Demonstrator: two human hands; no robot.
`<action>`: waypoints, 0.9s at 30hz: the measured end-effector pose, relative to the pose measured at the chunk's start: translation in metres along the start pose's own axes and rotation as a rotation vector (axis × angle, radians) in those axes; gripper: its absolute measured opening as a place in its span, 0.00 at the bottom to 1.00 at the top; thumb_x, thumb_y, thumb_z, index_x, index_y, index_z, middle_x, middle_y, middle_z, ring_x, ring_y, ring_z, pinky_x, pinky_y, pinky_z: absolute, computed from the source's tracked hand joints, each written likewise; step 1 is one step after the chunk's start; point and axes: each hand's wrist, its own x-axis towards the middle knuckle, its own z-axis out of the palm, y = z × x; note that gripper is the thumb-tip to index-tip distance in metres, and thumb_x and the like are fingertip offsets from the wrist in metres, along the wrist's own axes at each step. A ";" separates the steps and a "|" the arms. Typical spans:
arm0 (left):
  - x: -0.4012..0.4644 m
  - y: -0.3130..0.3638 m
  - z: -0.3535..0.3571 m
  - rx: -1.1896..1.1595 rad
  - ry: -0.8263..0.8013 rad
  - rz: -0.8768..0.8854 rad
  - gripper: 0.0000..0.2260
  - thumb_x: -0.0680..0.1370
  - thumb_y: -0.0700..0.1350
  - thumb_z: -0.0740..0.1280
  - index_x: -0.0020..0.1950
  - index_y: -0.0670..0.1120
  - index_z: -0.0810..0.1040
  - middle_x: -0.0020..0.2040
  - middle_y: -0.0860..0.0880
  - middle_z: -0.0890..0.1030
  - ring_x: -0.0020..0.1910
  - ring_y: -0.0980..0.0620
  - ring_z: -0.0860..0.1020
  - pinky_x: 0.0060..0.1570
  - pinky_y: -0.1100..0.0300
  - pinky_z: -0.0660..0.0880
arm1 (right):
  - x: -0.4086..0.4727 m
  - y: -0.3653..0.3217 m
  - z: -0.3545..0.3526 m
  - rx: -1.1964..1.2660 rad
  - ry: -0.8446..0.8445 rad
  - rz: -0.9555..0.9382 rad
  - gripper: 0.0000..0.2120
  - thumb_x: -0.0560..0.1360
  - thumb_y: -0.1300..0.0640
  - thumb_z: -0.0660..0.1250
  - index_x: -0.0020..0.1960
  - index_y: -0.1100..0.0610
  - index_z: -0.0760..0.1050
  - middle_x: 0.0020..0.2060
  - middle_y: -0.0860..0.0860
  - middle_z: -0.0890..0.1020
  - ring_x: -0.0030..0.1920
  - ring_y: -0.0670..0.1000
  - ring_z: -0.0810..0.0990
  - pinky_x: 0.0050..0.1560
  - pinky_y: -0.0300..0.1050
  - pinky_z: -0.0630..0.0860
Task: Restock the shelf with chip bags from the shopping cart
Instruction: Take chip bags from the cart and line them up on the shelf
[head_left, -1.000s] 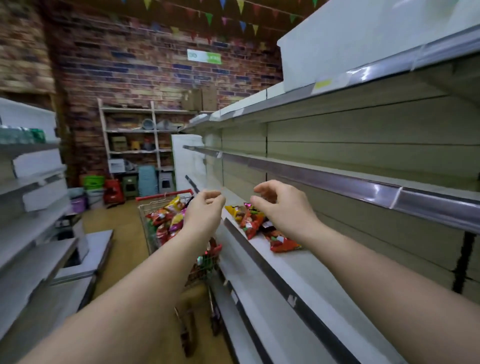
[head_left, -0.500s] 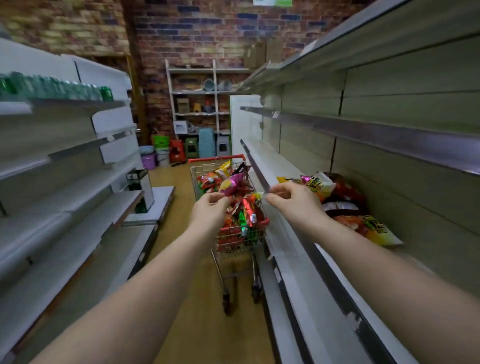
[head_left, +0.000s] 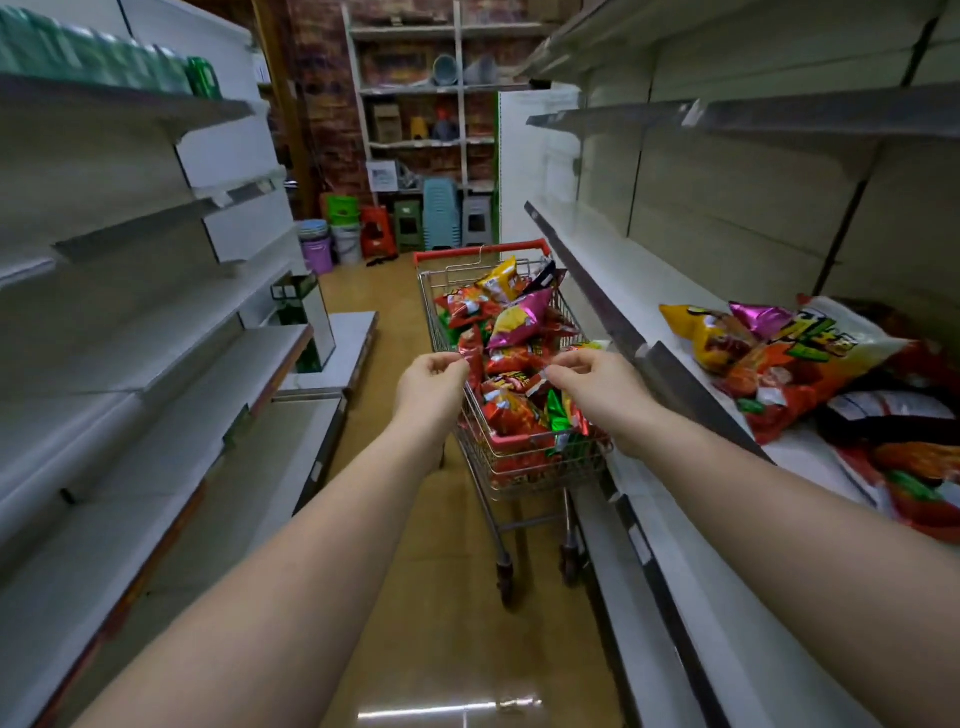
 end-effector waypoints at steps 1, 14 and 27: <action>0.020 -0.001 -0.002 0.006 -0.006 -0.010 0.08 0.81 0.46 0.59 0.59 0.47 0.71 0.42 0.55 0.73 0.37 0.61 0.72 0.32 0.66 0.67 | 0.017 -0.001 0.010 0.013 -0.002 0.019 0.14 0.77 0.52 0.64 0.61 0.56 0.75 0.58 0.53 0.78 0.58 0.53 0.75 0.60 0.52 0.73; 0.232 -0.024 0.047 0.078 -0.117 -0.143 0.08 0.81 0.47 0.61 0.59 0.48 0.70 0.43 0.54 0.75 0.38 0.59 0.74 0.33 0.64 0.69 | 0.215 0.043 0.066 0.085 0.013 0.247 0.13 0.78 0.52 0.63 0.60 0.55 0.76 0.52 0.49 0.77 0.52 0.49 0.73 0.51 0.43 0.69; 0.454 -0.050 0.154 0.122 -0.160 -0.248 0.13 0.80 0.47 0.61 0.63 0.43 0.73 0.55 0.43 0.77 0.47 0.49 0.73 0.44 0.59 0.70 | 0.465 0.113 0.094 0.080 -0.022 0.302 0.14 0.77 0.53 0.63 0.60 0.56 0.77 0.58 0.54 0.79 0.59 0.55 0.75 0.56 0.44 0.69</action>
